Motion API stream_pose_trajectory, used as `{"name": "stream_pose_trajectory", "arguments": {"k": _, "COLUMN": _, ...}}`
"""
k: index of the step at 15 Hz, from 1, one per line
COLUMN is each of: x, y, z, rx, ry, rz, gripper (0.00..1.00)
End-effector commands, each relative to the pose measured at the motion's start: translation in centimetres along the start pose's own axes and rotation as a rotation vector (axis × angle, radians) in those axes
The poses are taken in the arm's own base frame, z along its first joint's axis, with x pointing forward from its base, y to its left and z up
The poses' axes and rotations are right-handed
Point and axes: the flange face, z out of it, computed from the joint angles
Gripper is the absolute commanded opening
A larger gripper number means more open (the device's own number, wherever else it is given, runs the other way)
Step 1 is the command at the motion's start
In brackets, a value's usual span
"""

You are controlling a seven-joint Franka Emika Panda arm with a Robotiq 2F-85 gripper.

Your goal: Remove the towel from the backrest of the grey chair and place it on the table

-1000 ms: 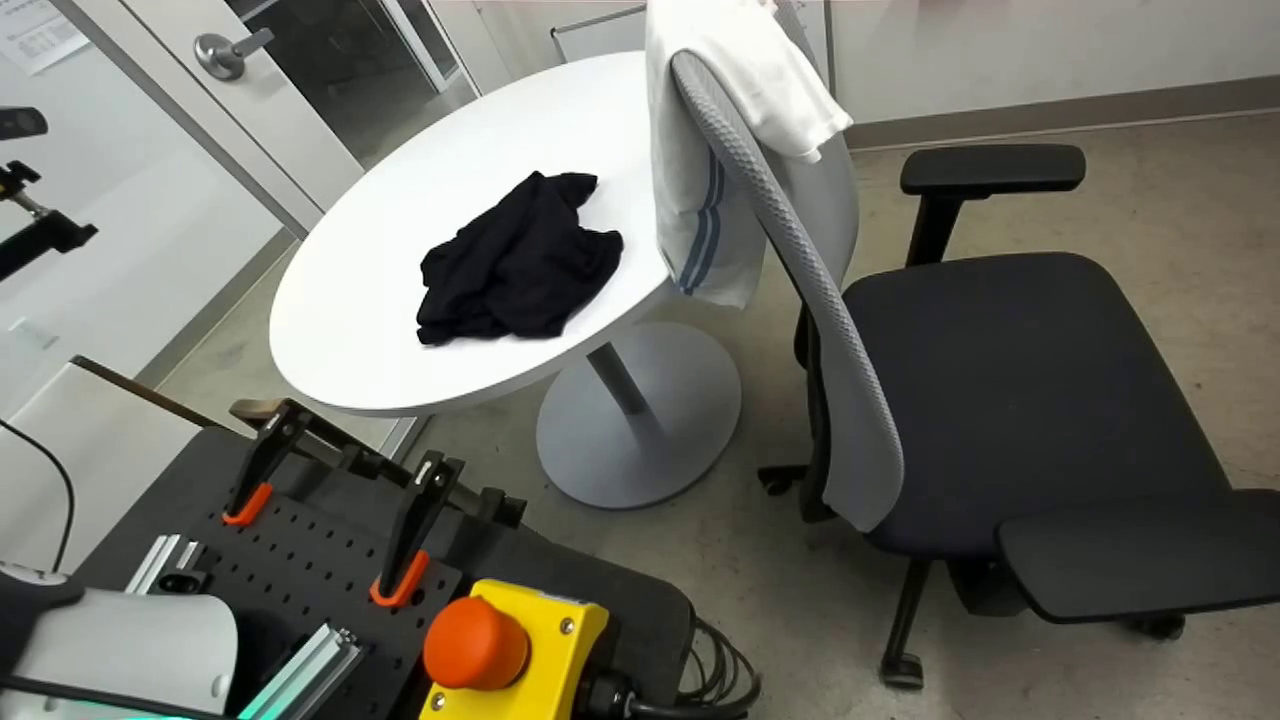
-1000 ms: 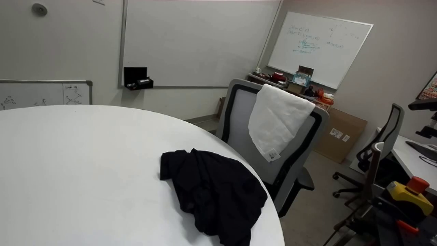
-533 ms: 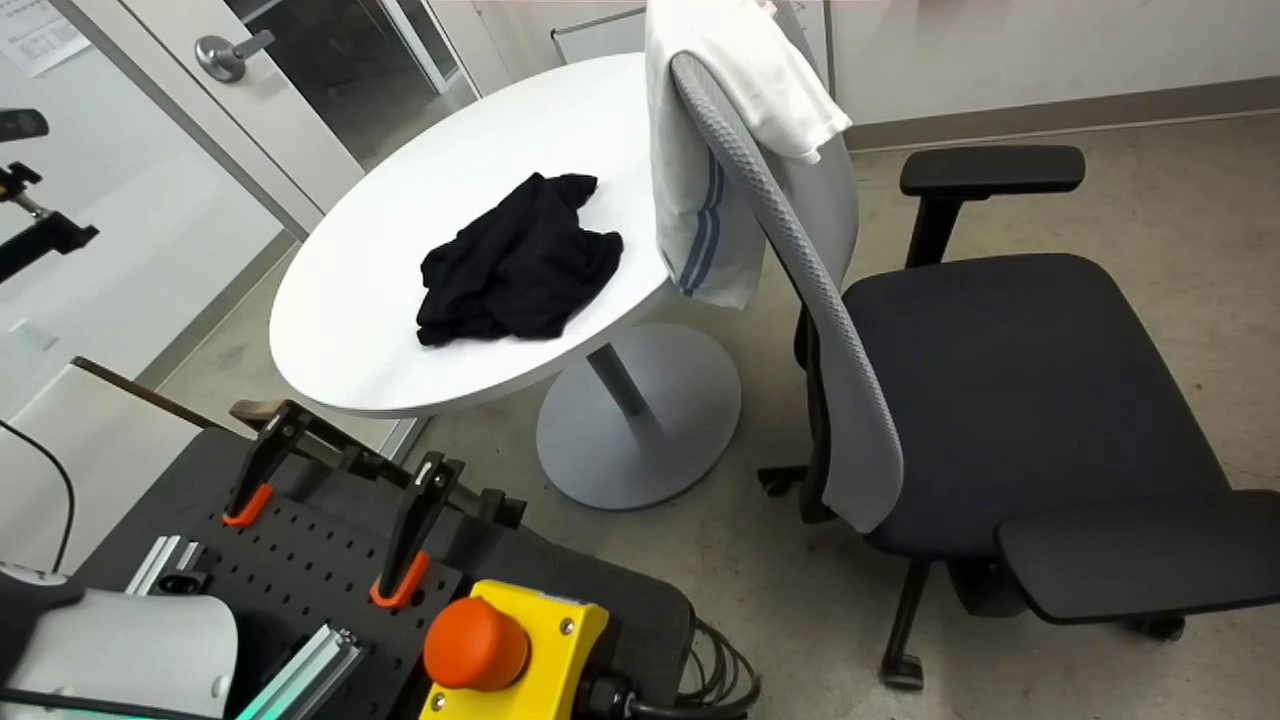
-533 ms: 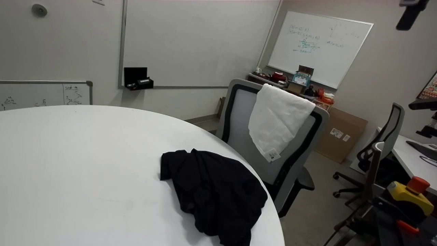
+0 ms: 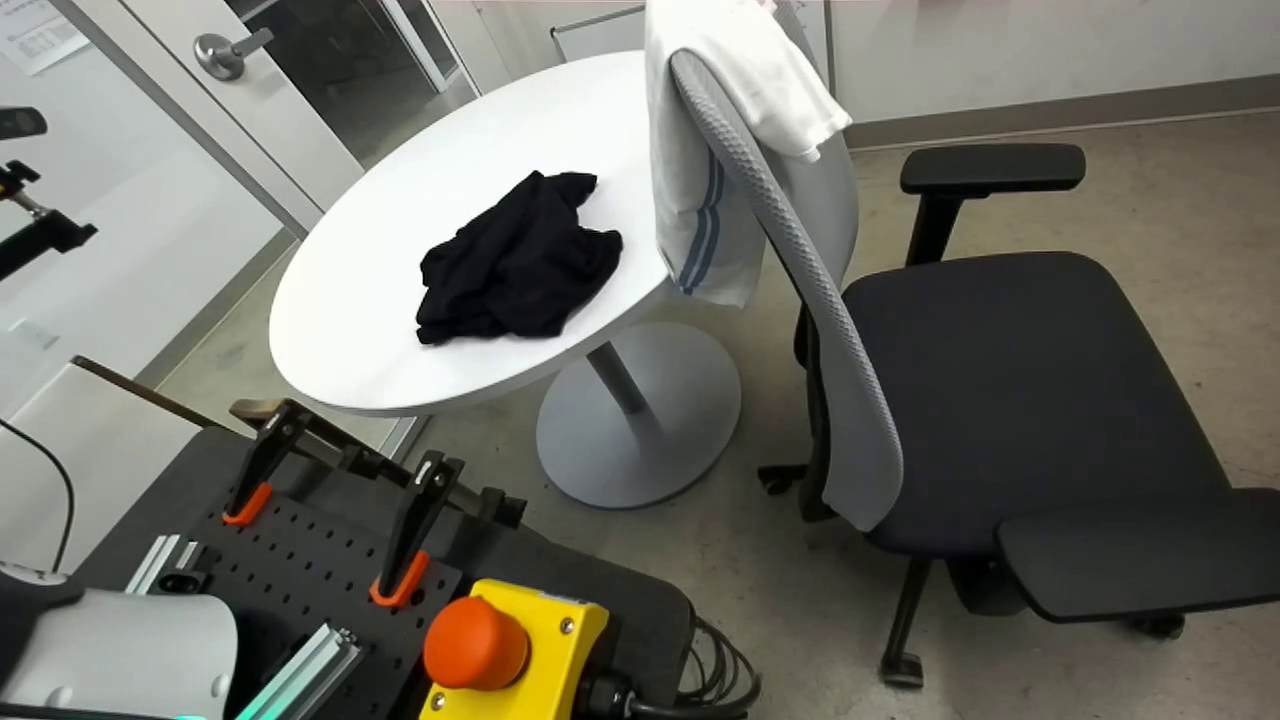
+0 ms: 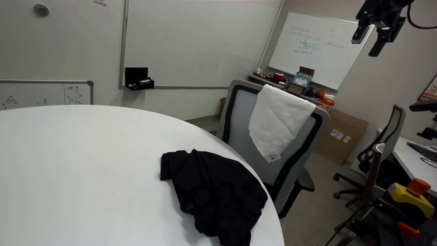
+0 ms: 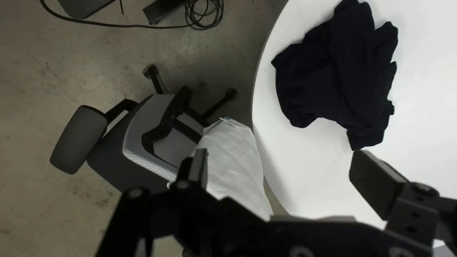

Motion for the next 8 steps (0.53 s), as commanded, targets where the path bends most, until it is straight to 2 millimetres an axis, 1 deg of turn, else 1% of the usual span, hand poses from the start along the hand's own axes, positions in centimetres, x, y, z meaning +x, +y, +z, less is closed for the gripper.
{"name": "stream_pose_trajectory", "arguments": {"k": 1, "x": 4.5, "y": 1.4, "z": 0.8, "rx": -0.015, "ry": -0.046, "rz": -0.050, "gripper": 1.00}}
{"name": "stream_pose_trajectory", "arguments": {"k": 4, "x": 7.9, "y": 2.2, "z": 1.3, "rx": -0.047, "ry": -0.049, "rz": -0.058, "gripper": 1.00}}
{"name": "stream_pose_trajectory", "arguments": {"k": 8, "x": 11.6, "y": 2.2, "z": 2.9, "rx": -0.110, "ry": -0.103, "rz": -0.131, "gripper": 1.00}}
